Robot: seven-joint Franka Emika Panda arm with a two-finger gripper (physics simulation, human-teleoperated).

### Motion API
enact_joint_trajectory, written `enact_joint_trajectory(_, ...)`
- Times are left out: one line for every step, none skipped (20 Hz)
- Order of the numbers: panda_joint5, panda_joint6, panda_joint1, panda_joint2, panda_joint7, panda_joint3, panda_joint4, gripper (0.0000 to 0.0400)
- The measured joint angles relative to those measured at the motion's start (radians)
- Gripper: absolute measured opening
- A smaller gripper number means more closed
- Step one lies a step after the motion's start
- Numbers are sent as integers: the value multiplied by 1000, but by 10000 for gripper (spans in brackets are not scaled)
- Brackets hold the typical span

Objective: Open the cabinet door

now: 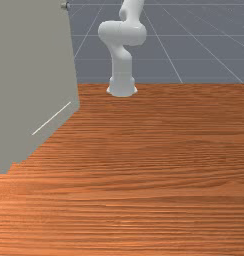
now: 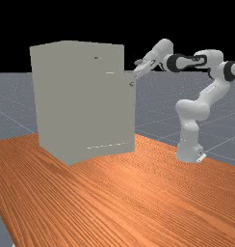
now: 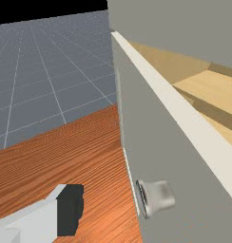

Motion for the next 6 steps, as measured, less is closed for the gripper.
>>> enact_joint_trajectory(-1, 2, 6, 1, 31, 48, -6, 400)
enact_joint_trajectory(-2, 4, 12, 3, 62, 94, -9, 400)
enact_joint_trajectory(-4, 6, 17, 7, 85, 129, -10, 400)
enact_joint_trajectory(-5, 7, 20, 14, 103, 154, -7, 400)
enact_joint_trajectory(-5, 11, 19, 21, 130, 183, -5, 400)
enact_joint_trajectory(-5, 28, 20, 30, 162, 221, -7, 400)
